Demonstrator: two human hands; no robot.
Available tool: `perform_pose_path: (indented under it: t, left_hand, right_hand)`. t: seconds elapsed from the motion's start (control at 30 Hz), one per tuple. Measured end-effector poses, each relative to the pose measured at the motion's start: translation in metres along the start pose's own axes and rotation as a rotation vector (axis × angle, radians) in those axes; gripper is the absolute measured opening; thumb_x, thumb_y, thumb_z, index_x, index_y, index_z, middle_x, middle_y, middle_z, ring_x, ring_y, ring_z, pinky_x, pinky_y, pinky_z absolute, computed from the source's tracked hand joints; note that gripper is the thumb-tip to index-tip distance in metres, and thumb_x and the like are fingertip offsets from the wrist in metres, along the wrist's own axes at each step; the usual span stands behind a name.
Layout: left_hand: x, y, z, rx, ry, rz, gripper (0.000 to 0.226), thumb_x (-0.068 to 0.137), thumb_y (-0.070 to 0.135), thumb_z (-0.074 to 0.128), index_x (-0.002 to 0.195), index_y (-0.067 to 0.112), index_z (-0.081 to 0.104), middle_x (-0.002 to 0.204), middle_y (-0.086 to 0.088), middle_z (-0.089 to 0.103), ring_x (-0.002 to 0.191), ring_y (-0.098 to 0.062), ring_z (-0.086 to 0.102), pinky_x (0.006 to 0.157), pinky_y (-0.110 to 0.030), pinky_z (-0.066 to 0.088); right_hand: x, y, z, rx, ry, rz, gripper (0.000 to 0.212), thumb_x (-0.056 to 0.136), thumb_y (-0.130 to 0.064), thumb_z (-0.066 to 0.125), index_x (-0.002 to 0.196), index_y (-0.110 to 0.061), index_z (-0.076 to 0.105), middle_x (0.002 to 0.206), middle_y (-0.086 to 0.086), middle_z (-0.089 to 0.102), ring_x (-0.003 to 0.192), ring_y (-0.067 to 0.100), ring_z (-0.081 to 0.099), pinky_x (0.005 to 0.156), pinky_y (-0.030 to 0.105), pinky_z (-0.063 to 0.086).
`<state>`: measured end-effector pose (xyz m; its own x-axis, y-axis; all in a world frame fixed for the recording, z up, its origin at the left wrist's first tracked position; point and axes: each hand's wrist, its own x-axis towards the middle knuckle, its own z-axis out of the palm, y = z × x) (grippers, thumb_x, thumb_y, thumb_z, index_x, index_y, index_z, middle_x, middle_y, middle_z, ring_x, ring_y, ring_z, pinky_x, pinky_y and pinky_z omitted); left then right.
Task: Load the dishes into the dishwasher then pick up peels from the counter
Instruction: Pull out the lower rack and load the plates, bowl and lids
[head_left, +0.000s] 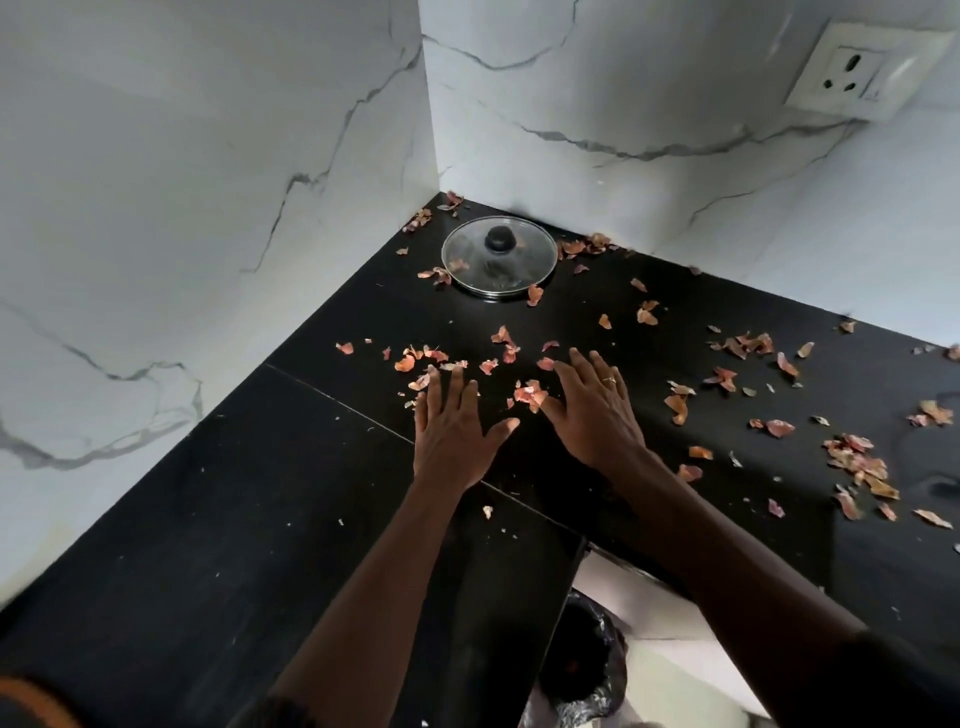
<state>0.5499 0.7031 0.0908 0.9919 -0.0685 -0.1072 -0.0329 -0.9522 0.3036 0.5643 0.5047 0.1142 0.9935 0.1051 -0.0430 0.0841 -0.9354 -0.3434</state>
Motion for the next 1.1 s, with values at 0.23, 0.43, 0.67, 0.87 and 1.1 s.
perform_pose_path:
  t: [0.23,0.43,0.67,0.87,1.1]
  left_hand:
    - [0.07,-0.003,-0.024,-0.079,-0.058,-0.054,0.077,0.097,0.064,0.044,0.156,0.017,0.03,0.17,-0.005,0.005,0.156,-0.027,-0.004,0.125,-0.047,0.005]
    - [0.166,-0.011,-0.037,0.02,0.031,-0.055,0.064,0.096,0.06,0.053,0.141,0.014,0.052,0.164,-0.01,0.027,0.154,-0.029,0.01,0.122,-0.047,0.016]
    - [0.268,-0.008,-0.03,-0.057,0.096,-0.129,0.062,0.091,0.063,0.058,0.131,0.016,0.06,0.141,-0.007,0.053,0.136,-0.027,0.038,0.11,-0.042,0.038]
    - [0.358,-0.013,-0.035,-0.036,-0.027,-0.328,0.092,0.085,0.077,0.053,0.143,0.007,0.041,0.144,-0.02,0.048,0.134,-0.037,0.043,0.106,-0.048,0.043]
    - [0.424,-0.046,-0.024,-0.323,-0.101,-0.402,0.123,0.041,0.082,0.083,0.131,0.004,0.053,0.128,-0.012,0.063,0.118,-0.032,0.061,0.095,-0.048,0.054]
  right_hand:
    - [0.097,0.009,-0.018,0.094,-0.012,0.025,0.058,0.098,-0.043,0.058,0.145,-0.011,0.047,0.152,0.016,0.044,0.14,0.032,0.041,0.115,0.046,0.037]
    - [0.189,0.026,-0.027,0.151,-0.021,0.023,0.036,0.092,-0.035,0.062,0.109,-0.003,0.066,0.11,0.025,0.066,0.103,0.042,0.064,0.086,0.044,0.052]
    - [0.251,0.04,-0.024,0.18,-0.107,0.038,0.039,0.091,-0.03,0.065,0.117,-0.002,0.068,0.12,0.025,0.064,0.111,0.038,0.062,0.09,0.038,0.049]
    - [0.284,0.048,-0.015,0.202,-0.183,0.143,0.043,0.098,-0.03,0.061,0.13,-0.001,0.058,0.137,0.022,0.056,0.127,0.037,0.053,0.102,0.04,0.044]
    - [0.323,0.045,0.007,0.541,-0.121,0.359,0.056,0.094,-0.036,0.066,0.139,-0.006,0.048,0.136,0.014,0.052,0.12,0.03,0.056,0.096,0.036,0.05]
